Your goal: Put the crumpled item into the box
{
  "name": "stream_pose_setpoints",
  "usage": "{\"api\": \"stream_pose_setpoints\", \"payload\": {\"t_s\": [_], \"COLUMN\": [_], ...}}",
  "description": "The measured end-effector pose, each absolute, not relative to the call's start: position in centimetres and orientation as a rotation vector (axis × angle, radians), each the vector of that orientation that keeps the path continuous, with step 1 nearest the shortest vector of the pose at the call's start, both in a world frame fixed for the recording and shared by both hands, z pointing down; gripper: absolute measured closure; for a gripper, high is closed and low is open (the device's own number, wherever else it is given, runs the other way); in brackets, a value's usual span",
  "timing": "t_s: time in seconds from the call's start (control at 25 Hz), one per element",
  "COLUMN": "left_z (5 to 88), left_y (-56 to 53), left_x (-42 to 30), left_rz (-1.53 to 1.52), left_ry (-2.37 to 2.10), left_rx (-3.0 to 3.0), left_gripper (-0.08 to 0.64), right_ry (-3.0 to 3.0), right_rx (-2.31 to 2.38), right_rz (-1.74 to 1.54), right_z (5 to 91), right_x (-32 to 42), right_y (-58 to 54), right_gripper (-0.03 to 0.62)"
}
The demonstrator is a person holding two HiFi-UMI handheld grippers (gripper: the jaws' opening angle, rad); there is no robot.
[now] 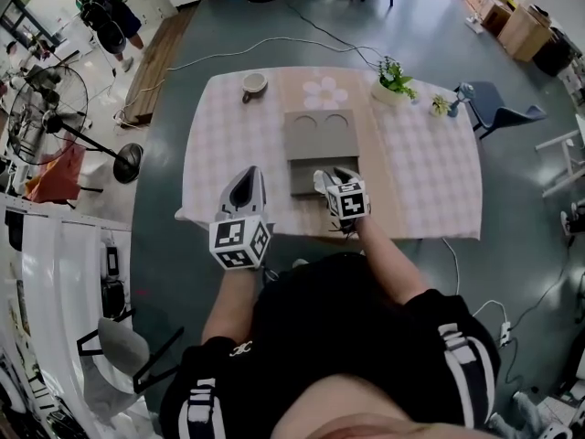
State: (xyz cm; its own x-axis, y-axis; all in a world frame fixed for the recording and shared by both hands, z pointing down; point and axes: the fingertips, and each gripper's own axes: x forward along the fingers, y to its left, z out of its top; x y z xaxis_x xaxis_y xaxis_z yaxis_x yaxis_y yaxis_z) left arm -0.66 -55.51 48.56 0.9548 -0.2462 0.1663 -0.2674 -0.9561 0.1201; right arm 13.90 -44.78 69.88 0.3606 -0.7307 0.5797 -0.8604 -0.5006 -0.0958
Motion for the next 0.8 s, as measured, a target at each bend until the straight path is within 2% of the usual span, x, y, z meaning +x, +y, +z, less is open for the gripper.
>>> {"api": "stream_pose_setpoints", "payload": {"t_s": [0.56,0.6,0.68,0.8], "left_z": [48.7,48.7,48.7,48.7], "left_y": [-54.5,-54.4,-54.2,-53.9], "left_x": [1.7,1.9,2.4,3.2], "left_rz": [0.229,0.229,0.229,0.229], "left_ry": [-0.322,-0.318,-0.306,-0.284], "left_rx": [2.973,2.974,2.974,2.976], "left_gripper": [0.558,0.558,0.558,0.558], "right_ry": [-1.533,-1.517,-1.478,-1.465], "right_rx": [2.747,2.776,2.837,2.883], "right_rz": [0.136,0.088,0.011,-0.048], "right_z": [47.9,46.7,44.9,43.9], "right_x": [15.4,15.6,15.9,16.3], "right_y": [-42.7,-42.0,-40.6,-39.0], "right_gripper": [0.495,0.506,0.587,0.591]}}
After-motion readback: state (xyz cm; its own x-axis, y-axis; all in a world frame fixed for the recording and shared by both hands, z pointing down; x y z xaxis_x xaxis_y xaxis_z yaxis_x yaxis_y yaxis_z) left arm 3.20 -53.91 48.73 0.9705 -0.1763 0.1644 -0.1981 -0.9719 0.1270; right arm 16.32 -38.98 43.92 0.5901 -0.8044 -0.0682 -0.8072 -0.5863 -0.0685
